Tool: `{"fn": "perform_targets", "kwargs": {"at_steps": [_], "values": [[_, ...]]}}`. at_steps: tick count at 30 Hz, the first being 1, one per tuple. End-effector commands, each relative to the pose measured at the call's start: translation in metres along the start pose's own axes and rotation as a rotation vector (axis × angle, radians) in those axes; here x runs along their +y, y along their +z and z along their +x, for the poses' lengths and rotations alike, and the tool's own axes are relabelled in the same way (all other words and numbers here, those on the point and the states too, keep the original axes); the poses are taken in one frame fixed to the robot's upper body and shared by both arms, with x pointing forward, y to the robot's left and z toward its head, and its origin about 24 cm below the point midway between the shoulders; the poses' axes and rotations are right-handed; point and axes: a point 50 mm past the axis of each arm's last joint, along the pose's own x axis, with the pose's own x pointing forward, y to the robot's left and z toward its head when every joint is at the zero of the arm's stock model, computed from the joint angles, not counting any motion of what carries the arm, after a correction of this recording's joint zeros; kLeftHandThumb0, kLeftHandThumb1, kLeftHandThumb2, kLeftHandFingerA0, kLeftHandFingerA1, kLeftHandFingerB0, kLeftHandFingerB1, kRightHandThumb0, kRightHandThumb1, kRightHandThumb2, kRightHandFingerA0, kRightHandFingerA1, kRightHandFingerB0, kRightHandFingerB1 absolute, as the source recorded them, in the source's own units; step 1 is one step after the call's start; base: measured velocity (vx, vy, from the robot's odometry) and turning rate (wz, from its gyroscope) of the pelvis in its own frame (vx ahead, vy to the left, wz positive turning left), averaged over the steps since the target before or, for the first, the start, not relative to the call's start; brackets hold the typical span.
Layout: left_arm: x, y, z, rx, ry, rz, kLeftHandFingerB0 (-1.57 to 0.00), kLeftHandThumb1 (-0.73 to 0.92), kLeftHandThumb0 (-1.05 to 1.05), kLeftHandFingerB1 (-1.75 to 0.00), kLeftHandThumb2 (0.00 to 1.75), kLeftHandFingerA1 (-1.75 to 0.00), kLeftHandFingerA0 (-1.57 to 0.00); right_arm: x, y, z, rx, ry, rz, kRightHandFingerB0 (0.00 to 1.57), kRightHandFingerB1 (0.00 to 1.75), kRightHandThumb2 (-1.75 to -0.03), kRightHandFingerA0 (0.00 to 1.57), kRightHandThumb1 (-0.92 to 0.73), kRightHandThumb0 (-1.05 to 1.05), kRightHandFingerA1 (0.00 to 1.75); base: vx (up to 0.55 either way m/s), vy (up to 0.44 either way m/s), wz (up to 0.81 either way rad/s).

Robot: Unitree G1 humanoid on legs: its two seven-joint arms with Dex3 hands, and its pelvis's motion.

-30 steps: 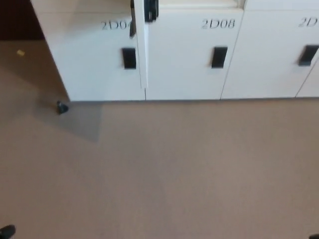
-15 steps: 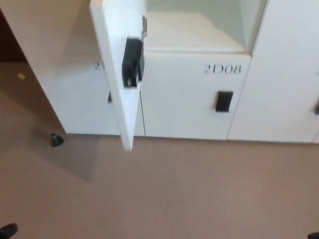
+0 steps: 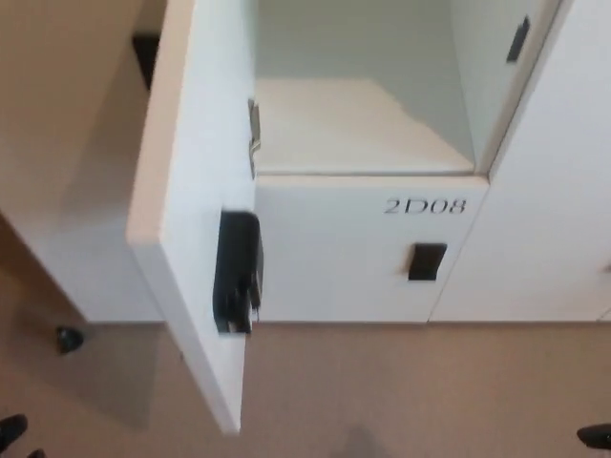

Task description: The robot walks towards an open cabinet and lifts its left hand to push the door towards the right to close it.

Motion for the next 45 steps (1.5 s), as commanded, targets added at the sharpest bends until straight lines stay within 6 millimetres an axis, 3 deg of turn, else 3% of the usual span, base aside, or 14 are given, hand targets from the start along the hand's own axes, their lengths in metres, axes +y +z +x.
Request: {"fn": "perform_targets", "kwargs": {"at_steps": [1,2,4,5,8,9,13,14,15,16,45], "values": [[0.0072,-0.0047,-0.0035,0.005,0.027,0.032,-0.50,0.67,-0.20,-0.42,0.60,-0.49,-0.70,-0.0011,-0.0100,-0.0051,0.032,0.007,-0.018,0.68,0.46,-0.59,0.77,-0.63,-0.38,0.49,0.40,0.092,0.04],[0.0072,-0.0046,-0.0034,0.006,0.026,0.035,-0.49,0.68,-0.21,-0.42,0.60,-0.49,-0.71,-0.0011,-0.0099,-0.0052,0.029,0.006,-0.020,0.60,0.62,-0.91,0.70,-0.52,-0.39,0.67,0.37,0.074,0.01],[0.0071,-0.0046,-0.0033,0.007,0.024,0.039,-0.49,0.68,-0.21,-0.42,0.60,-0.49,-0.71,-0.0012,-0.0099,-0.0054,0.025,0.006,-0.022,0.60,0.62,-0.91,0.70,-0.52,-0.39,0.67,0.37,0.065,0.09],[0.0078,-0.0051,-0.0037,0.008,0.024,0.039,-0.48,0.66,-0.20,-0.42,0.59,-0.49,-0.71,-0.0006,-0.0102,-0.0058,0.025,0.007,-0.023,0.67,0.46,-0.59,0.78,-0.63,-0.38,0.50,0.36,0.052,0.05],[0.0087,-0.0059,-0.0046,0.007,0.025,0.044,-0.48,0.67,-0.20,-0.41,0.59,-0.49,-0.71,0.0005,-0.0107,-0.0059,0.033,0.010,-0.019,0.66,0.45,-0.59,0.77,-0.63,-0.38,0.49,0.35,0.030,0.16],[0.0088,-0.0059,-0.0050,0.005,0.026,0.045,-0.47,0.66,-0.20,-0.41,0.59,-0.49,-0.70,0.0007,-0.0108,-0.0056,0.037,0.010,-0.014,0.58,0.61,-0.91,0.69,-0.53,-0.38,0.66,0.34,0.014,0.17],[0.0090,-0.0061,-0.0048,0.007,0.028,0.040,-0.47,0.67,-0.20,-0.41,0.59,-0.49,-0.71,0.0009,-0.0111,-0.0055,0.037,0.010,-0.006,0.58,0.61,-0.91,0.70,-0.52,-0.38,0.67,0.16,-0.188,0.07],[0.0089,-0.0060,-0.0046,0.007,0.028,0.035,-0.48,0.64,-0.19,-0.42,0.58,-0.50,-0.71,0.0009,-0.0112,-0.0055,0.036,0.009,-0.007,0.67,0.46,-0.59,0.77,-0.63,-0.38,0.50,0.09,-0.220,-0.05],[0.0089,-0.0059,-0.0045,0.006,0.028,0.028,-0.48,0.64,-0.19,-0.42,0.58,-0.50,-0.71,0.0008,-0.0113,-0.0055,0.035,0.008,-0.010,0.67,0.46,-0.59,0.77,-0.63,-0.38,0.50,0.06,-0.202,0.01],[0.0087,-0.0059,-0.0043,0.007,0.032,0.027,-0.49,0.65,-0.19,-0.42,0.59,-0.49,-0.71,0.0008,-0.0112,-0.0055,0.036,0.009,-0.011,0.57,0.61,-0.91,0.70,-0.52,-0.38,0.67,0.03,-0.139,-0.01],[0.0045,-0.0091,-0.0073,-0.025,0.046,0.047,-0.48,0.68,-0.24,-0.41,0.60,-0.46,-0.65,-0.0001,-0.0115,-0.0036,0.063,0.034,-0.052,0.57,0.61,-0.93,0.70,-0.55,-0.40,0.67,0.05,0.044,0.04]]}}
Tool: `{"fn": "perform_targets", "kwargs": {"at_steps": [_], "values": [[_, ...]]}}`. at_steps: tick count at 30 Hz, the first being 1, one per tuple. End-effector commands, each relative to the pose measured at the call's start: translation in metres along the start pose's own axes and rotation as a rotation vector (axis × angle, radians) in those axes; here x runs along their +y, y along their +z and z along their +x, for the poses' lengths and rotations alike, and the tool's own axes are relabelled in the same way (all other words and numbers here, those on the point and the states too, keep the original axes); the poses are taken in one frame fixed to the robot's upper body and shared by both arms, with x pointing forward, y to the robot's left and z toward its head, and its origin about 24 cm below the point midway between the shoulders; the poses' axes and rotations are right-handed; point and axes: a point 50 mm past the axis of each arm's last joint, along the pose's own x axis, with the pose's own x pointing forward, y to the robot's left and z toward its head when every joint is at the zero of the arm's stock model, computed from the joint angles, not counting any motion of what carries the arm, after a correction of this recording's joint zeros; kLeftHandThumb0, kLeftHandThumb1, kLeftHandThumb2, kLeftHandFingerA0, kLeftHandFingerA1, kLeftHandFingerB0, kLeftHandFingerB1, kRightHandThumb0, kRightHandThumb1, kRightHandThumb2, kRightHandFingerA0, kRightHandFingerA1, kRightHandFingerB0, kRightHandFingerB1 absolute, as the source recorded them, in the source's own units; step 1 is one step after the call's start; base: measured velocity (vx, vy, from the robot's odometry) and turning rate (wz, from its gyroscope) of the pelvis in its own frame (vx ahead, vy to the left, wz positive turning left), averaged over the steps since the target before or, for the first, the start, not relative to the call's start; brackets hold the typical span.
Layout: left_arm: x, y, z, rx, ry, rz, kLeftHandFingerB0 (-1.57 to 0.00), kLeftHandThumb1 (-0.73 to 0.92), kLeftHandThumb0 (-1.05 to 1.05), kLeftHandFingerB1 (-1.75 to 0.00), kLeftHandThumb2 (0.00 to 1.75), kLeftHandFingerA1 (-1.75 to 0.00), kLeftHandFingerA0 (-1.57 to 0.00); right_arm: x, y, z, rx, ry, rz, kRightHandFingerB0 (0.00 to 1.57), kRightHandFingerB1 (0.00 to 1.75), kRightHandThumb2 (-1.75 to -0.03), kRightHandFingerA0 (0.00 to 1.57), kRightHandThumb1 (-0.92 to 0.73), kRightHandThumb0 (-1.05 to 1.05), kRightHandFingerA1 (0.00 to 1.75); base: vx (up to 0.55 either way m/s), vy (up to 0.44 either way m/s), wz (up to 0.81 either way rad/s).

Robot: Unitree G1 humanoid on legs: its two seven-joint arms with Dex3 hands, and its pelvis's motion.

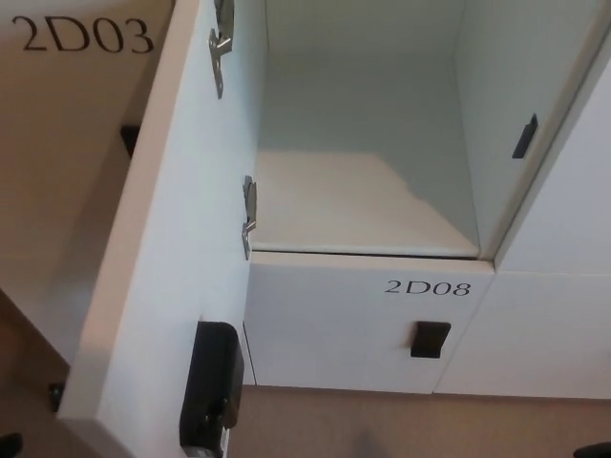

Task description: The robot walks towards an open cabinet and lifts its left hand to push the door towards the right to close it.

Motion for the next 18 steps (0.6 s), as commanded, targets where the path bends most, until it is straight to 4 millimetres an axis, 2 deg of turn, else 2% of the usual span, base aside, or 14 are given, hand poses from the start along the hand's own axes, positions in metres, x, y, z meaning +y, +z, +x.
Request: {"fn": "perform_targets", "kwargs": {"at_steps": [1,8,12,13,14,15,16,17,18], "values": [[0.003,0.002,-0.001,-0.025,0.016,0.013,-0.48,0.69,-0.25,-0.41,0.60,-0.46,-0.65,-0.007,-0.004,0.000,0.031,0.001,-0.032,0.57,0.60,-0.93,0.70,-0.55,-0.40,0.66,0.12,-0.038,0.02],[0.002,-0.001,-0.002,-0.026,0.018,0.011,-0.48,0.70,-0.24,-0.41,0.60,-0.46,-0.64,-0.006,-0.005,0.001,0.040,0.010,-0.035,0.57,0.61,-0.93,0.70,-0.54,-0.38,0.67,0.02,-0.005,0.00],[-0.007,0.003,-0.001,-0.052,0.011,-0.067,-0.47,0.66,-0.24,-0.41,0.59,-0.46,-0.58,-0.005,-0.008,-0.001,0.065,0.018,-0.041,0.56,0.60,-0.94,0.72,-0.54,-0.39,0.67,0.00,0.000,0.00],[-0.026,0.016,0.001,-0.117,-0.019,-0.067,-0.49,0.61,-0.29,-0.40,0.58,-0.45,-0.60,-0.005,-0.011,-0.001,0.091,0.019,-0.041,0.64,0.44,-0.61,0.78,-0.64,-0.41,0.49,0.00,0.000,0.00],[-0.039,0.025,0.000,-0.165,-0.039,-0.069,-0.49,0.61,-0.29,-0.40,0.58,-0.45,-0.60,-0.005,-0.014,-0.001,0.110,0.019,-0.042,0.64,0.44,-0.61,0.78,-0.64,-0.41,0.49,0.00,0.000,0.00],[-0.039,0.025,0.000,-0.165,-0.039,-0.069,-0.49,0.61,-0.29,-0.40,0.58,-0.45,-0.60,-0.005,-0.014,-0.001,0.110,0.019,-0.042,0.64,0.44,-0.61,0.78,-0.64,-0.41,0.49,0.00,0.000,0.00],[-0.060,0.041,-0.002,-0.230,-0.074,-0.071,-0.51,0.60,-0.30,-0.41,0.58,-0.45,-0.62,-0.005,-0.016,-0.002,0.128,0.021,-0.046,0.63,0.44,-0.60,0.77,-0.64,-0.40,0.49,-0.01,-0.003,0.08],[-0.066,0.045,-0.003,-0.245,-0.084,-0.072,-0.51,0.60,-0.30,-0.41,0.58,-0.45,-0.62,-0.005,-0.016,-0.002,0.130,0.022,-0.048,0.63,0.44,-0.60,0.77,-0.64,-0.40,0.49,0.00,0.000,0.00],[-0.122,0.079,-0.009,-0.347,-0.214,-0.054,-0.47,0.62,-0.29,-0.40,0.58,-0.44,-0.59,-0.003,-0.020,-0.004,0.141,0.026,-0.053,0.66,0.45,-0.60,0.79,-0.66,-0.40,0.50,0.00,0.000,0.00]]}}
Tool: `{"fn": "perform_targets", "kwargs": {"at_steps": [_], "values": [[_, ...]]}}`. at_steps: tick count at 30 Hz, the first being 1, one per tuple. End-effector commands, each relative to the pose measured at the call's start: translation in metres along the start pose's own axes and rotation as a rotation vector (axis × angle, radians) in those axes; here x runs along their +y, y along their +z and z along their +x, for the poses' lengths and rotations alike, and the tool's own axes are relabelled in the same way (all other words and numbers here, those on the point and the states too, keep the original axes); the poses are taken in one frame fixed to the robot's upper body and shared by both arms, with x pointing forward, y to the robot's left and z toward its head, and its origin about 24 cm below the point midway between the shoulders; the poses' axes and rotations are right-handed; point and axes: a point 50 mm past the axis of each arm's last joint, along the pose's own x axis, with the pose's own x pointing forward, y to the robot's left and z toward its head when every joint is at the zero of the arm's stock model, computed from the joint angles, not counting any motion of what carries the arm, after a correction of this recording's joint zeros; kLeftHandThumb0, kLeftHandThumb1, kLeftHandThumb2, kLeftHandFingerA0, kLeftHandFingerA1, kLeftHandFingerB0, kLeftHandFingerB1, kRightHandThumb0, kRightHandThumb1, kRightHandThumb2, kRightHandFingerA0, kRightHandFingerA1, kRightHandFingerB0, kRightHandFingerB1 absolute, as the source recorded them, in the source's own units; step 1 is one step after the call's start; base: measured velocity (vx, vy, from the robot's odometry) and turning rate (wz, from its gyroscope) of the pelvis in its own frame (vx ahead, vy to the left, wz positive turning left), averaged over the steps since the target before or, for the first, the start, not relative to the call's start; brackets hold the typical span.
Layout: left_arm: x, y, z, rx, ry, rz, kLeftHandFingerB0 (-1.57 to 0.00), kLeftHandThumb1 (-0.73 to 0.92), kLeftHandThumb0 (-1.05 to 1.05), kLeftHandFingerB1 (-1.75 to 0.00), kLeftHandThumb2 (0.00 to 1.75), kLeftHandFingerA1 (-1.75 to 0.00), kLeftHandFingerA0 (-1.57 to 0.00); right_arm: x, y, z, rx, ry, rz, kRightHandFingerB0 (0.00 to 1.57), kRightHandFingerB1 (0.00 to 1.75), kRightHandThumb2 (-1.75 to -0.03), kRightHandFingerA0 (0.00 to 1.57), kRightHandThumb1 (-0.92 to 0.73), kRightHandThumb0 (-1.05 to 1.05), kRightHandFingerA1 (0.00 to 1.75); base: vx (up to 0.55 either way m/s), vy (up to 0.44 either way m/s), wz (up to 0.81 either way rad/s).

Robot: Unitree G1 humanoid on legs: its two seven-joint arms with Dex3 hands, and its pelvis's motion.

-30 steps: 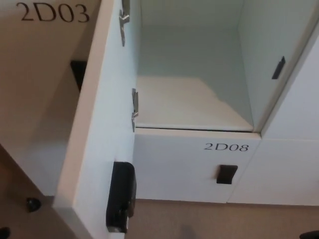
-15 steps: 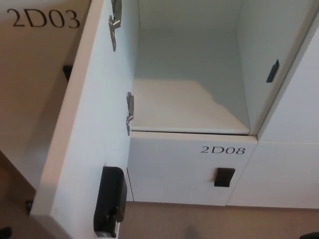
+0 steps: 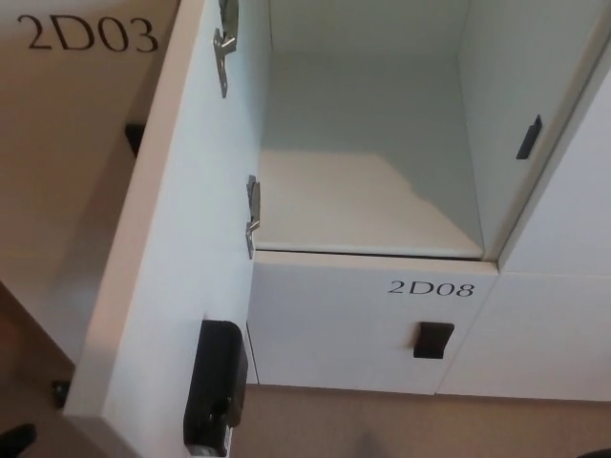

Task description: The robot walks towards an open cabinet and lifts its left hand to push the door towards the right to close it.

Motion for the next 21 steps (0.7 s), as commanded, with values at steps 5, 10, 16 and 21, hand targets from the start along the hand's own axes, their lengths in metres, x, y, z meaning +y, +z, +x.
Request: {"fn": "perform_targets", "kwargs": {"at_steps": [5,10,16,21], "values": [[-0.232,0.138,-0.047,-0.518,-0.461,0.057,-0.45,0.63,-0.29,-0.39,0.59,-0.44,-0.64,-0.002,-0.024,-0.009,0.111,0.010,-0.035,0.67,0.46,-0.60,0.77,-0.66,-0.41,0.49,0.00,0.000,0.00],[-0.393,0.188,-0.151,-0.667,-0.846,0.208,-0.51,0.60,-0.41,-0.39,0.58,-0.45,-0.70,0.004,-0.019,-0.009,0.088,0.000,-0.019,0.67,0.46,-0.60,0.78,-0.66,-0.40,0.50,0.00,0.000,0.00],[-0.471,0.112,-0.343,-0.666,-1.570,0.608,0.00,0.92,-0.05,0.00,1.74,0.00,0.00,0.013,-0.018,-0.014,0.040,0.010,-0.007,0.71,0.47,-0.61,0.82,-0.68,-0.47,0.51,-0.02,0.004,0.10],[-0.456,0.064,-0.398,-0.638,-1.916,0.741,-0.40,0.62,-0.30,-0.37,0.59,-0.41,-0.49,0.012,-0.008,-0.010,0.011,-0.010,-0.010,0.68,0.48,-0.60,0.80,-0.64,-0.37,0.52,0.00,0.000,0.00]]}}
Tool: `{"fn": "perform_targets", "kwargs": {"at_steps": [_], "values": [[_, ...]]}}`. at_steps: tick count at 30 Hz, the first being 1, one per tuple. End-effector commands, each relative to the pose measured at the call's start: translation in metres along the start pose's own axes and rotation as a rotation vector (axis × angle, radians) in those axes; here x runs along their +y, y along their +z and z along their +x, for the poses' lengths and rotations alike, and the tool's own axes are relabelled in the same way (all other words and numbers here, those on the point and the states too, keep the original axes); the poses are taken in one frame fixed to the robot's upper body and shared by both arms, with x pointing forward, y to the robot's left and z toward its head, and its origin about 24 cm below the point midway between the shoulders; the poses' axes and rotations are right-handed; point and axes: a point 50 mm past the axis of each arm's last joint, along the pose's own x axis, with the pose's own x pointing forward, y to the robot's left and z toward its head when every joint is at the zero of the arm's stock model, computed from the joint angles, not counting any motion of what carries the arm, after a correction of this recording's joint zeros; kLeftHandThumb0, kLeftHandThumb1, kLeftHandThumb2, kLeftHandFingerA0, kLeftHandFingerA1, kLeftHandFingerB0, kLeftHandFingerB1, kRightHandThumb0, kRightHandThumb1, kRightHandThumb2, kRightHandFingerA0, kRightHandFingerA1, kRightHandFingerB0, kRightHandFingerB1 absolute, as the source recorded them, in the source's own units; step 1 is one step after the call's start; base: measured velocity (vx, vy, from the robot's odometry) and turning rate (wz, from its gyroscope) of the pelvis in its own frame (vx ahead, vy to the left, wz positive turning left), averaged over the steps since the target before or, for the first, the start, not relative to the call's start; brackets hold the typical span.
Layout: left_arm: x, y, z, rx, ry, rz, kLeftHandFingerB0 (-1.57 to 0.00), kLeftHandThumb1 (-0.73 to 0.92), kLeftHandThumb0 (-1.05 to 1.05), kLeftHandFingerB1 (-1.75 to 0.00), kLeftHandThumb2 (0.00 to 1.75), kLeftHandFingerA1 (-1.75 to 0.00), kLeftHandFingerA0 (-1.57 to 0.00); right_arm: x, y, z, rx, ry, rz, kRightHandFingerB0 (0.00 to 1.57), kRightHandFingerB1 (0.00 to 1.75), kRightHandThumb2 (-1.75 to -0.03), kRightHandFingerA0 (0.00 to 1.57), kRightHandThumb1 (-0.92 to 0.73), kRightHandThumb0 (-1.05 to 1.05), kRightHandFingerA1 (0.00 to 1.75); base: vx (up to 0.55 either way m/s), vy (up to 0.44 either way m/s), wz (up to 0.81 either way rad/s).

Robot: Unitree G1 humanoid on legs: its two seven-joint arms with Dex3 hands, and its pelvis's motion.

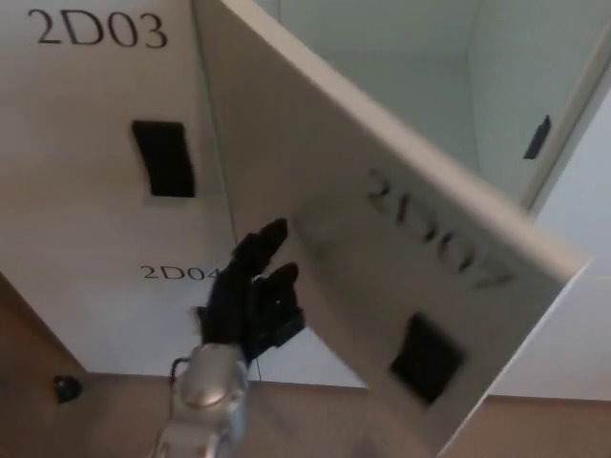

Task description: The robot walks towards an open cabinet and lifts its left hand to push the door towards the right to close it.

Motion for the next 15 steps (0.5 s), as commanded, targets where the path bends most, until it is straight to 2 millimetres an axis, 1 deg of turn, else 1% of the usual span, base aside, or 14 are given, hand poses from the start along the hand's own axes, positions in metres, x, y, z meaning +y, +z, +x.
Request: {"fn": "perform_targets", "kwargs": {"at_steps": [1,2,3,7,8,10,11,12,13,14,15], "values": [[-0.377,0.073,-0.202,-0.213,-1.473,0.441,-0.40,0.62,-0.30,-0.37,0.59,-0.41,-0.49,0.002,-0.001,-0.005,-0.026,-0.041,-0.007,0.68,0.48,-0.60,0.80,-0.64,-0.37,0.52,0.00,0.000,0.00],[-0.371,0.059,-0.218,-0.188,-1.523,0.428,-0.39,0.64,-0.29,-0.37,0.59,-0.41,-0.47,0.002,0.002,-0.003,-0.029,-0.042,-0.014,0.70,0.47,-0.60,0.80,-0.66,-0.40,0.50,0.00,0.000,0.00],[-0.368,0.051,-0.228,-0.168,-1.555,0.418,-0.39,0.64,-0.29,-0.37,0.59,-0.41,-0.47,0.002,0.004,-0.003,-0.030,-0.042,-0.019,0.70,0.47,-0.60,0.80,-0.66,-0.40,0.50,0.00,0.000,0.00],[-0.366,0.049,-0.229,-0.161,-1.547,0.402,-0.40,0.64,-0.28,-0.37,0.60,-0.41,-0.49,0.001,0.006,0.000,-0.022,-0.043,-0.016,0.69,0.47,-0.60,0.80,-0.66,-0.40,0.50,0.00,0.000,0.00],[-0.365,0.052,-0.225,-0.174,-1.536,0.391,-0.41,0.64,-0.31,-0.38,0.59,-0.42,-0.49,0.000,0.008,0.001,-0.020,-0.046,-0.009,0.71,0.48,-0.60,0.81,-0.66,-0.38,0.51,0.00,0.000,0.00],[-0.364,0.060,-0.216,-0.202,-1.515,0.395,-0.40,0.66,-0.32,-0.37,0.59,-0.40,-0.48,-0.001,0.010,0.003,-0.025,-0.050,-0.007,0.71,0.47,-0.60,0.80,-0.66,-0.38,0.50,0.00,0.000,0.00],[-0.364,0.060,-0.216,-0.202,-1.515,0.395,-0.40,0.66,-0.32,-0.37,0.59,-0.40,-0.48,-0.001,0.010,0.003,-0.025,-0.050,-0.007,0.71,0.47,-0.60,0.80,-0.66,-0.38,0.50,0.00,0.000,0.00],[-0.361,0.063,-0.208,-0.215,-1.489,0.398,-0.40,0.66,-0.27,-0.37,0.60,-0.41,-0.46,-0.002,0.011,0.003,-0.033,-0.054,-0.008,0.72,0.48,-0.60,0.82,-0.65,-0.38,0.52,0.00,0.000,0.00],[-0.358,0.065,-0.203,-0.223,-1.470,0.400,-0.40,0.66,-0.27,-0.37,0.60,-0.41,-0.46,-0.003,0.011,0.003,-0.038,-0.057,-0.009,0.72,0.48,-0.60,0.82,-0.65,-0.38,0.52,0.00,0.000,0.00],[-0.358,0.065,-0.203,-0.223,-1.470,0.400,-0.40,0.66,-0.27,-0.37,0.60,-0.41,-0.46,-0.003,0.011,0.003,-0.038,-0.057,-0.009,0.72,0.48,-0.60,0.82,-0.65,-0.38,0.52,0.00,0.000,0.00],[-0.354,0.064,-0.196,-0.227,-1.445,0.406,-0.40,0.65,-0.26,-0.37,0.60,-0.41,-0.46,-0.004,0.011,0.003,-0.042,-0.059,-0.011,0.72,0.48,-0.60,0.82,-0.66,-0.39,0.51,0.00,0.000,0.00]]}}
